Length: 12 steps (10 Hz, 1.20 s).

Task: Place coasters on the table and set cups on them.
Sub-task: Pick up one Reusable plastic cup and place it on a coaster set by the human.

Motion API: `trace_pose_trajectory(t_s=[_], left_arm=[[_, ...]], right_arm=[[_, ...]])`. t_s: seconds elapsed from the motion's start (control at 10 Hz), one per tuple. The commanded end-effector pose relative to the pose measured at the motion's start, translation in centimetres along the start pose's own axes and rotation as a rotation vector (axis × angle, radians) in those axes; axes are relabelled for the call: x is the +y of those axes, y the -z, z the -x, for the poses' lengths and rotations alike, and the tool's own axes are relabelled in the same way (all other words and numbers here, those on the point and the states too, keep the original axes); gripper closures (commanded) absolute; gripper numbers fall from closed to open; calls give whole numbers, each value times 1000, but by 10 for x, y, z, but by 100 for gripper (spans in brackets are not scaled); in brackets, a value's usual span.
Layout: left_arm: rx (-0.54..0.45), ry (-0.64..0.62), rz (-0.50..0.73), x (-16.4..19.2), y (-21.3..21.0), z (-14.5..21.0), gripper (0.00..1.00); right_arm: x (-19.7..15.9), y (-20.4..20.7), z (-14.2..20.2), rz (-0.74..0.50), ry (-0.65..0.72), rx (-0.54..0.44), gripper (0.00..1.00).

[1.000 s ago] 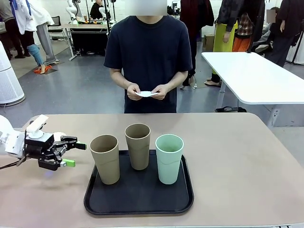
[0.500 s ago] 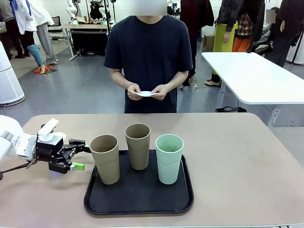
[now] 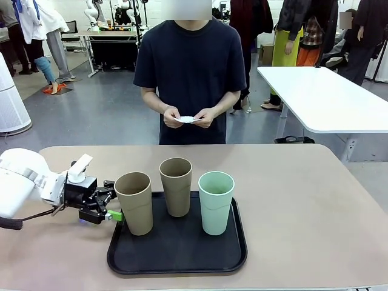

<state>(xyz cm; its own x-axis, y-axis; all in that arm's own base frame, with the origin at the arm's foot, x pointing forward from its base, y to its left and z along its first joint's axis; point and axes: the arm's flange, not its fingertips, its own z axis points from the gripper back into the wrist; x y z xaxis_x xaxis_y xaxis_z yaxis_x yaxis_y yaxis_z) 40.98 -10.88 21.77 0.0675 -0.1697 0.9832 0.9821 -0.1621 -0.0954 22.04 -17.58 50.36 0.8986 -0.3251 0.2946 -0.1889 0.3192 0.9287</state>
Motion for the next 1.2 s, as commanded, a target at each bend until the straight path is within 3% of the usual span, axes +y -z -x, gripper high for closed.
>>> trace_pose_trajectory(t_s=[0.0,1.1], left_arm=[[-4,10,-4,6,12,4,0],[-16,10,150,-11,33,9,0]], right_arm=[[0,2,-1,-6,5,-14,0],[0,2,-1,-6,5,-14,0]])
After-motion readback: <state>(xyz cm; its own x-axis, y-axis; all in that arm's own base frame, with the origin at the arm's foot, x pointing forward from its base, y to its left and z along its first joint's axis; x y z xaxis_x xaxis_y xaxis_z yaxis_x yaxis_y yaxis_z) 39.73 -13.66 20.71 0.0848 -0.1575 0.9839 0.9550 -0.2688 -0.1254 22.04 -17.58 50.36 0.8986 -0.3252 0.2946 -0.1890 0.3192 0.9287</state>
